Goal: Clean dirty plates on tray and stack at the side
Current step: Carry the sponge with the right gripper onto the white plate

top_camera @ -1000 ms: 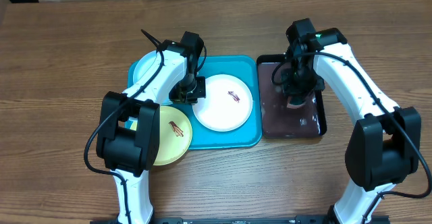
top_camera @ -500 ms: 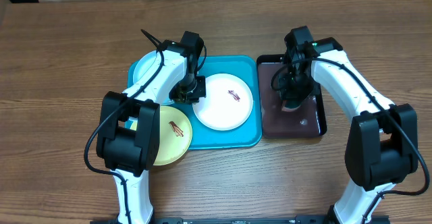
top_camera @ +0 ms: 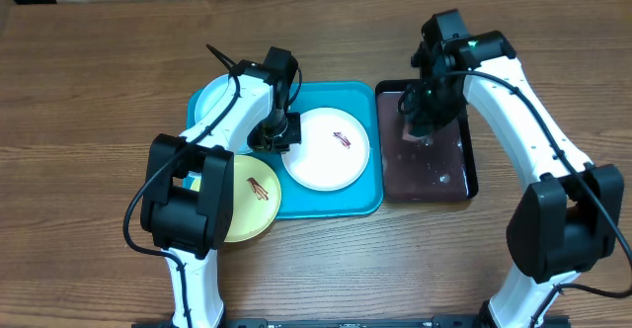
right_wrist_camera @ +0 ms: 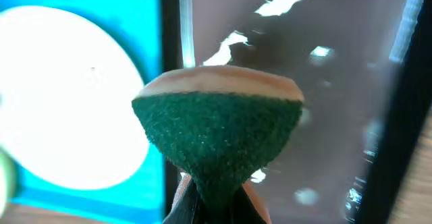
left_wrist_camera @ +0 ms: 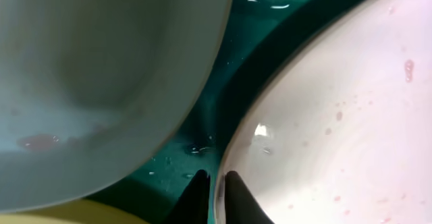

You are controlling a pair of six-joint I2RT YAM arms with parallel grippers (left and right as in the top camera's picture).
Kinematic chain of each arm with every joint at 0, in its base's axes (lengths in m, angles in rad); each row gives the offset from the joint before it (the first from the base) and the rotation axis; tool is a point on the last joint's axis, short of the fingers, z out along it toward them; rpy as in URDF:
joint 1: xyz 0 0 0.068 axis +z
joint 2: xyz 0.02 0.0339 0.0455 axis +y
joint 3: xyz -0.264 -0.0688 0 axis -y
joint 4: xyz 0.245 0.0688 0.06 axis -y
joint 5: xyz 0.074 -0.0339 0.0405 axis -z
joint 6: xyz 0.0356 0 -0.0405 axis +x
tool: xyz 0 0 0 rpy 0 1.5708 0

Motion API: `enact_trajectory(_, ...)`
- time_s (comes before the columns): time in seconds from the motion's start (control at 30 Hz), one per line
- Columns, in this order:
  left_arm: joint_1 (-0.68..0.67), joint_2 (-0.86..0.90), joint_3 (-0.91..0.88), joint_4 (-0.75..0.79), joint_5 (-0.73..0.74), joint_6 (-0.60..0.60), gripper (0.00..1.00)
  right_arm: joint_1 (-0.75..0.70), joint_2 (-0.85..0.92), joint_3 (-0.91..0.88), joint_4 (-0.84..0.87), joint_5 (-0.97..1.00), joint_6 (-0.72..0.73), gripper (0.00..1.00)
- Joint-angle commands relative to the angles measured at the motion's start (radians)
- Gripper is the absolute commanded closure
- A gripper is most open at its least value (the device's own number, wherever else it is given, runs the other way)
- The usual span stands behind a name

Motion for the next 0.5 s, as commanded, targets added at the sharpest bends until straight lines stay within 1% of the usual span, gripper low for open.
enact_trajectory(0.0,-0.006,0.012,-0.031,0.007,0.0,0.001,0.84,0.038,-0.032,0.023,0.036,-0.146,-0.005,0.96)
enact_trajectory(0.03,-0.006,0.012,-0.031,0.008,0.0,0.001,0.85,0.053,-0.032,0.023,0.047,-0.145,-0.005,0.96)
enact_trajectory(0.1,-0.006,0.012,-0.031,0.01,0.001,0.001,0.91,0.093,-0.031,0.023,0.076,-0.132,-0.008,0.96)
enact_trajectory(0.17,-0.006,0.012,-0.031,0.011,0.001,0.001,0.95,0.135,-0.03,0.023,0.098,-0.08,-0.008,0.96)
enact_trajectory(0.37,-0.006,0.012,-0.031,0.011,0.001,0.001,0.96,0.283,-0.008,0.023,0.151,0.229,-0.007,0.96)
enact_trajectory(0.47,-0.006,0.012,-0.031,0.011,0.002,0.001,0.96,0.334,0.022,0.023,0.167,0.335,-0.007,0.96)
